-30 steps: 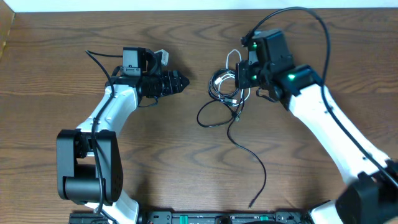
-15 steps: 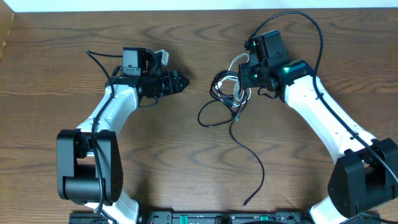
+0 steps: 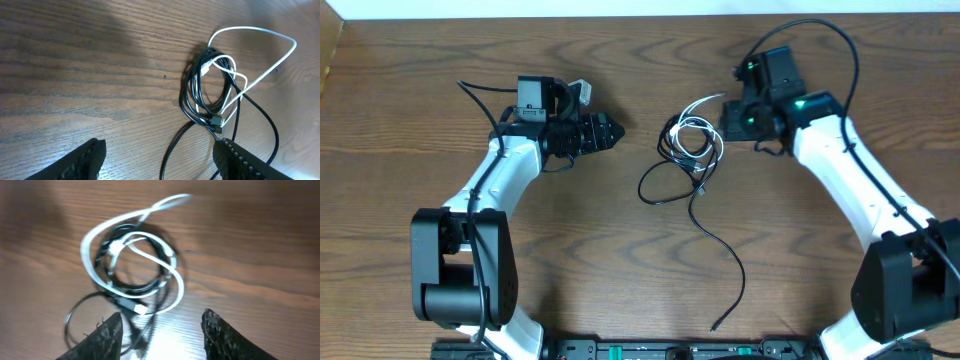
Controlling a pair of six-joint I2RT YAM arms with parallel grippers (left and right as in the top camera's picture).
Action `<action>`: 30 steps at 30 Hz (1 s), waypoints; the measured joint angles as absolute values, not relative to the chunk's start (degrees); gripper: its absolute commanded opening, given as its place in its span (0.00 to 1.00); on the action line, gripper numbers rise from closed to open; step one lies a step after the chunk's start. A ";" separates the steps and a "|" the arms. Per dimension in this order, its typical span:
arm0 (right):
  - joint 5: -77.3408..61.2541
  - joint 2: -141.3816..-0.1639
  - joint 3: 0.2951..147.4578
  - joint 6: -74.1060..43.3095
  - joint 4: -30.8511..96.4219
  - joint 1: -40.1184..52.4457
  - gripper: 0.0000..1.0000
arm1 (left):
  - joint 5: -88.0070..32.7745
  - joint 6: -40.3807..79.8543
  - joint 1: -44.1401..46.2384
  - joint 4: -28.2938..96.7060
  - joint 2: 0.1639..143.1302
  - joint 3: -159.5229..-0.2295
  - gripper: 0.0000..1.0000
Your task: Untangle cables
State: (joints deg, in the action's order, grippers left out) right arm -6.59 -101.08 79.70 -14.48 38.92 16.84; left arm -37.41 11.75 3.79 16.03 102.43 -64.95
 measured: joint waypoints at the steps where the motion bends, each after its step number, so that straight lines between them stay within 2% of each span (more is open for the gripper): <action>1: -6.61 -101.45 79.70 -13.96 39.00 16.23 0.41 | -37.41 11.75 3.79 16.03 102.43 -64.95 0.72; 5: -6.59 -104.66 79.70 -11.46 39.00 14.70 0.28 | -37.41 11.75 3.79 16.05 102.43 -64.95 0.73; 16: -6.81 -116.51 79.70 -8.56 31.94 14.76 0.32 | -37.41 11.75 3.81 16.05 102.43 -64.95 0.73; 30: -7.97 -117.97 79.70 -7.11 30.63 15.03 0.31 | -37.41 11.75 3.79 16.05 102.43 -64.95 0.73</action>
State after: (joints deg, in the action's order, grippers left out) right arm -7.97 -117.97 79.70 -7.11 30.63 15.03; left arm -37.41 11.75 3.79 16.05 102.43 -64.95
